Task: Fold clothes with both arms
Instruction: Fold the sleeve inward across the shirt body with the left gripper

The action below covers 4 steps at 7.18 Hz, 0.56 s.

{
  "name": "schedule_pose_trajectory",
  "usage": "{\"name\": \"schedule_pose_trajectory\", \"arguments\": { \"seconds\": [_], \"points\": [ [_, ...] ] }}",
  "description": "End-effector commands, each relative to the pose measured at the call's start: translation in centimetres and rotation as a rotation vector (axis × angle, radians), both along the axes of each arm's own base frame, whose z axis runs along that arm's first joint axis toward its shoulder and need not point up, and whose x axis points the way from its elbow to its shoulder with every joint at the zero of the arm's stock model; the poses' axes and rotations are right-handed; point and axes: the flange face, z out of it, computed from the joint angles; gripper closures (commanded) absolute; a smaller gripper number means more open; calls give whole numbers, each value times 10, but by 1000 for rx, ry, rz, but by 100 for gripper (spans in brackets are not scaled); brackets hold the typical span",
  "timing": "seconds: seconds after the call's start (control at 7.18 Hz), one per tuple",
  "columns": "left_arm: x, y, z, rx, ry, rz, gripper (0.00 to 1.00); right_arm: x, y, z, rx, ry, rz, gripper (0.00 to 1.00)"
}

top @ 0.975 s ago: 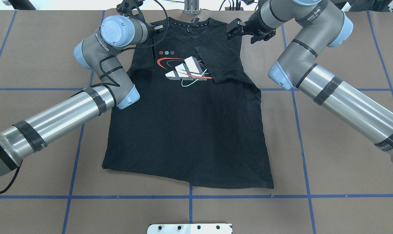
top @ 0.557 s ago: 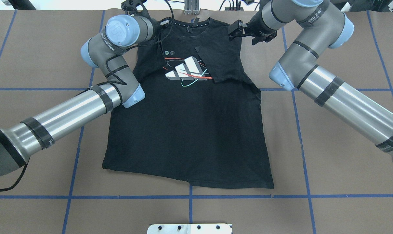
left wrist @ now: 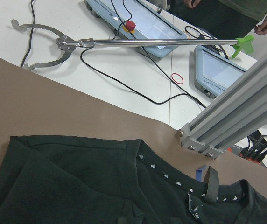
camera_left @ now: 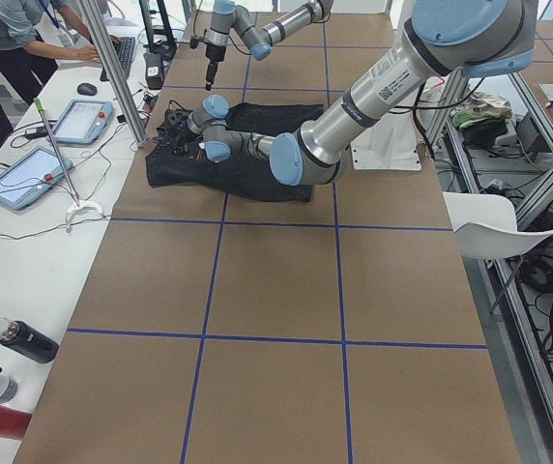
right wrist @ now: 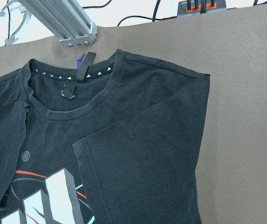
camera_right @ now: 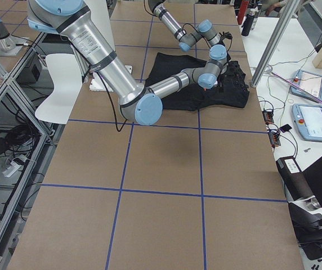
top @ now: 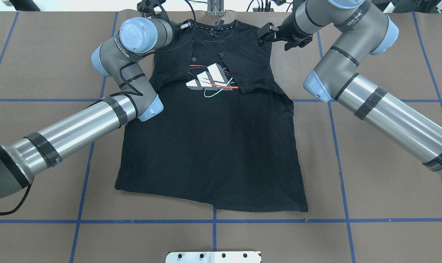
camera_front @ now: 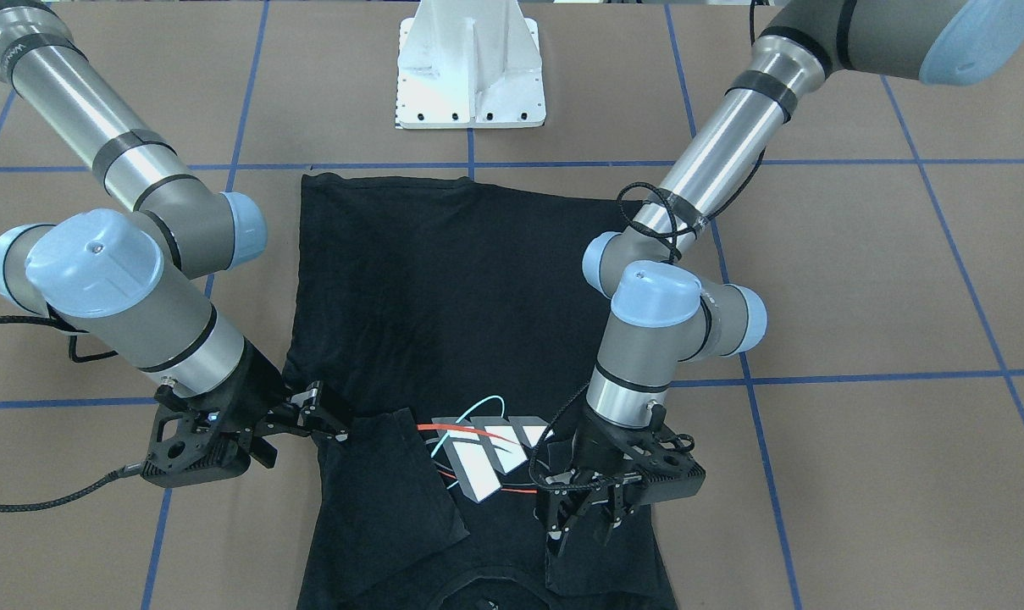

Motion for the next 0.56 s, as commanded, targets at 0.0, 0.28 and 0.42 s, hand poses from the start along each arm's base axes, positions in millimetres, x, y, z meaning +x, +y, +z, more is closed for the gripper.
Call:
{"name": "schedule_pose_trajectory", "arguments": {
  "seconds": [0.0,0.28,0.42],
  "points": [
    [-3,3,-12,8,29,40,0,0,0,0,-2,-1,2,0],
    [-18,12,-18,25,69,89,0,0,1,-6,2,-9,2,0],
    [-34,36,4,27,88,138,0,2,3,-8,0,-15,-7,0]
  ]
}}
